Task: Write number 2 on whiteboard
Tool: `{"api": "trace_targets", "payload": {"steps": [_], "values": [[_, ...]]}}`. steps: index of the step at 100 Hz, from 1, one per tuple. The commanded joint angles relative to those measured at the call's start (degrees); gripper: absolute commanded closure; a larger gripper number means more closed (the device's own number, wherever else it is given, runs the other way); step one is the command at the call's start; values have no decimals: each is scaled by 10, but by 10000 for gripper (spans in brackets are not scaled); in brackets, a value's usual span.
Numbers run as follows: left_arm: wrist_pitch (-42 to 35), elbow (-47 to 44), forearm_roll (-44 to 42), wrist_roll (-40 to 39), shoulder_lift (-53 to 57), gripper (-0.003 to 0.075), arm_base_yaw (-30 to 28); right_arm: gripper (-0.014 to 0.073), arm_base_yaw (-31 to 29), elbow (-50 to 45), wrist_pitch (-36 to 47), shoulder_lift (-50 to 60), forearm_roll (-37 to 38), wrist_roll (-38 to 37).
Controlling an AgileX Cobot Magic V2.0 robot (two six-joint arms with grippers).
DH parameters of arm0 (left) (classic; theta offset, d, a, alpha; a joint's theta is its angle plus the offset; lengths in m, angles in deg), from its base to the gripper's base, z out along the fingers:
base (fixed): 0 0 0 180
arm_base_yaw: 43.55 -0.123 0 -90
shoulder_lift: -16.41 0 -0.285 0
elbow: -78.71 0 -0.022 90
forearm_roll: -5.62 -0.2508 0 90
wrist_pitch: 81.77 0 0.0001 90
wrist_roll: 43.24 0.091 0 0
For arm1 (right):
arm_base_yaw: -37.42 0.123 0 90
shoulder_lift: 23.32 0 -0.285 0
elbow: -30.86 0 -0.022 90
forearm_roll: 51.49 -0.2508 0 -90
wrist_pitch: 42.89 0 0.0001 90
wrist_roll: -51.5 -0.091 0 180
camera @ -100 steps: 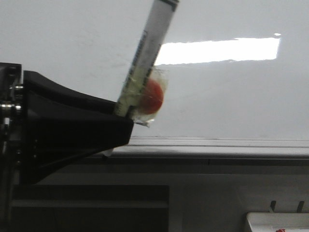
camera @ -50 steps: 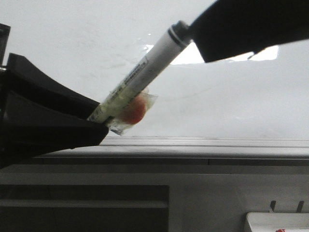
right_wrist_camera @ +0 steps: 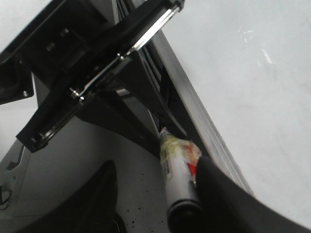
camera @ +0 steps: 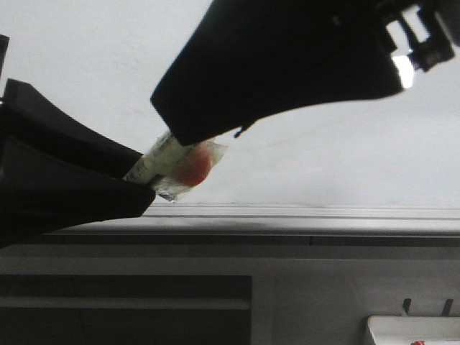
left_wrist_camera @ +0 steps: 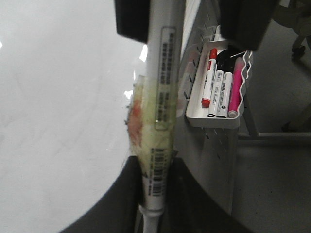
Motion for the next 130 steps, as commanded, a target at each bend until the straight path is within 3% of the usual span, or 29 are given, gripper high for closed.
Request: {"api": "trace_targets", "payload": {"steps": [1, 19, 40, 50, 61, 70, 82, 92, 99, 113, 130], "values": [[-29, 18, 13, -2, 10, 741, 1, 363, 3, 21, 30, 2, -9, 7], [-48, 18, 13, -2, 10, 741, 1, 675, 3, 21, 16, -3, -9, 7], [-7, 31, 72, -2, 10, 725, 1, 671, 3, 21, 19, -3, 9, 9], [-16, 39, 82, -2, 23, 600, 1, 671, 3, 21, 21, -3, 17, 9], [-13, 44, 108, -4, 58, 350, 1, 671, 1, 31, 28, 5, 15, -11], [28, 44, 154, -4, 101, 275, 1, 670, -6, 43, 50, 16, 16, -11], [91, 44, 186, -5, 169, 310, 1, 655, -27, 44, 93, 32, 18, -11], [104, 44, 229, -5, 226, 386, 1, 655, -37, 44, 112, 37, 21, -11], [104, 44, 257, -5, 264, 473, 0, 655, -37, 44, 126, 37, 21, -11], [122, 44, 282, -5, 325, 734, -25, 655, -37, 44, 118, 37, 21, -11], [132, 40, 282, -5, 362, 741, -73, 655, -37, 44, 118, 37, 21, -11]]}}
